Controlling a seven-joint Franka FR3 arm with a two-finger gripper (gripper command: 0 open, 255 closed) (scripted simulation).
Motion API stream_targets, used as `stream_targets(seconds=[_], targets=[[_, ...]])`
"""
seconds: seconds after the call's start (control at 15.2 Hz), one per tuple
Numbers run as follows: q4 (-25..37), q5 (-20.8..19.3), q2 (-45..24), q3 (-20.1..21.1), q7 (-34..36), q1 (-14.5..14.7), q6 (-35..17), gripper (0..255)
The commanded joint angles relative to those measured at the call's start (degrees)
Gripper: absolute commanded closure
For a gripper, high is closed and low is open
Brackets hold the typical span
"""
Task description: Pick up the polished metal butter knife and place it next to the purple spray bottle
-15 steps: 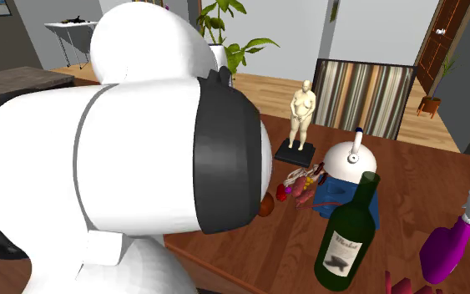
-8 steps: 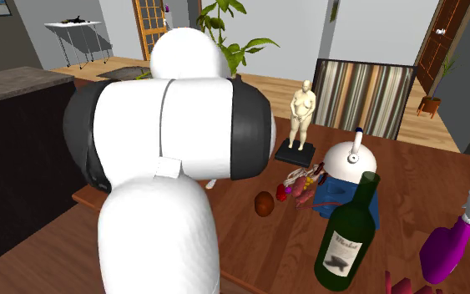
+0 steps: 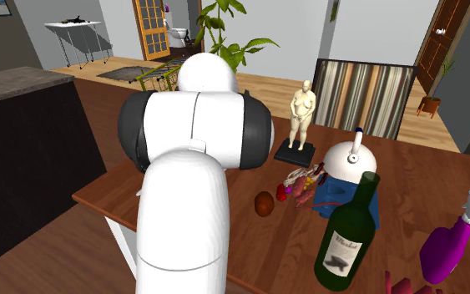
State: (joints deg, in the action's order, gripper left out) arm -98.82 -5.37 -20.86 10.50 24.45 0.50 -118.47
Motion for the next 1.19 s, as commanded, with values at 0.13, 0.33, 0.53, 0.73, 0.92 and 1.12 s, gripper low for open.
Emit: stream_targets(seconds=[0.13,0.33,0.53,0.73,0.92,1.12], targets=[[-1.1,-0.3,-1.5,-0.2,0.2,0.1,-2.5,0],[-1.9,-0.6,-2.3,-0.3,0.4,0.1,-4.2,0],[-1.9,-0.6,-2.3,-0.3,0.4,0.1,-4.2,0],[-1.9,-0.6,-2.3,-0.3,0.4,0.1,-4.2,0],[-1.9,-0.6,-2.3,-0.3,0.4,0.1,-4.2,255],[-1.9,-0.6,-2.3,-0.3,0.4,0.1,-4.2,255]])
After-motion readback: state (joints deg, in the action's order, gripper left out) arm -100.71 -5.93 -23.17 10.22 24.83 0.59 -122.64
